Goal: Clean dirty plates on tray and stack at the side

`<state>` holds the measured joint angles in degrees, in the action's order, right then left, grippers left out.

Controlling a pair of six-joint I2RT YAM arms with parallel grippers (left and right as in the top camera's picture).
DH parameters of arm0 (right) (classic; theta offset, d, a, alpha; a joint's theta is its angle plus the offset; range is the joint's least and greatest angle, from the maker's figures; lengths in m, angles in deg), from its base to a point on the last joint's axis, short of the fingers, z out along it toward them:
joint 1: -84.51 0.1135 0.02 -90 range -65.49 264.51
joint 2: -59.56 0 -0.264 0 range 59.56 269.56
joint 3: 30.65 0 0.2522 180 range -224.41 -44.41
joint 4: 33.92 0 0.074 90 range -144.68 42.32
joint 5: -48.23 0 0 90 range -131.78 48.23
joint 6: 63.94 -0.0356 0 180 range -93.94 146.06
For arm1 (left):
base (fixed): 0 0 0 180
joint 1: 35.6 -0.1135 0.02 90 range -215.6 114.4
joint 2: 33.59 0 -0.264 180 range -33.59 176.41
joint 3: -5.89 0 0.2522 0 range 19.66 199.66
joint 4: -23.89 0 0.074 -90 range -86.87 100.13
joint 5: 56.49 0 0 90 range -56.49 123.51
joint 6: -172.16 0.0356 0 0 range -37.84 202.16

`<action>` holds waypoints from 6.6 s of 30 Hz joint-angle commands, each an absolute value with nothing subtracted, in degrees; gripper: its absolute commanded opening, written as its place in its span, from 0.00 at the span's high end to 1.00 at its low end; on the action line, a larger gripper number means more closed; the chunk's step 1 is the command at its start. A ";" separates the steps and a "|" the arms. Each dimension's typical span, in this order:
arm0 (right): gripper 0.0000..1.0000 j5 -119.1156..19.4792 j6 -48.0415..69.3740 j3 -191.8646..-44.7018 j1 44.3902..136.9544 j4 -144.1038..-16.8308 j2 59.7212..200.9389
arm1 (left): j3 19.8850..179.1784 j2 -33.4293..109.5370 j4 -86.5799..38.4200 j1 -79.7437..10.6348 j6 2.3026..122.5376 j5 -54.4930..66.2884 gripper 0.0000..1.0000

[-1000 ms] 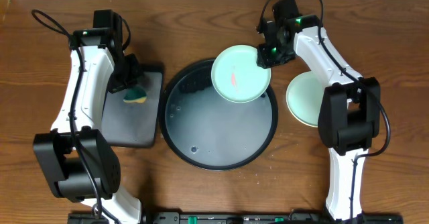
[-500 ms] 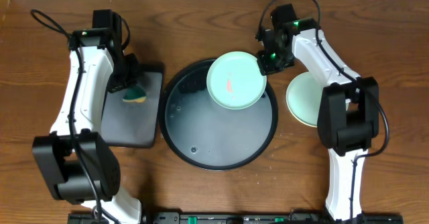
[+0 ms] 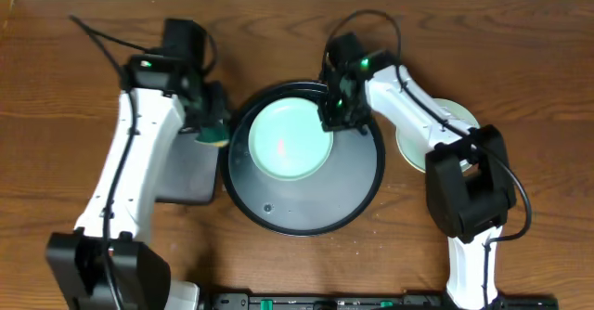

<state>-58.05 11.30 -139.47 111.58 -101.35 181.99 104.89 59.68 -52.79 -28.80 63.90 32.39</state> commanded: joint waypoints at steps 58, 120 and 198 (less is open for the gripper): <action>0.99 -59.91 6.38 -131.56 112.37 -95.01 183.02 | 94.05 79.46 -32.77 -13.06 79.57 14.42 0.92; 0.99 3.90 14.64 -132.59 129.44 -96.83 159.48 | 116.84 71.42 -53.93 -36.34 68.33 31.43 0.92; 0.61 -49.79 15.91 -118.16 74.14 -99.78 155.50 | 103.82 72.07 -46.93 -46.50 77.21 31.62 0.92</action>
<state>-48.26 14.60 -115.32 73.72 -99.62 156.04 110.37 71.55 -53.29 -45.47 71.98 30.95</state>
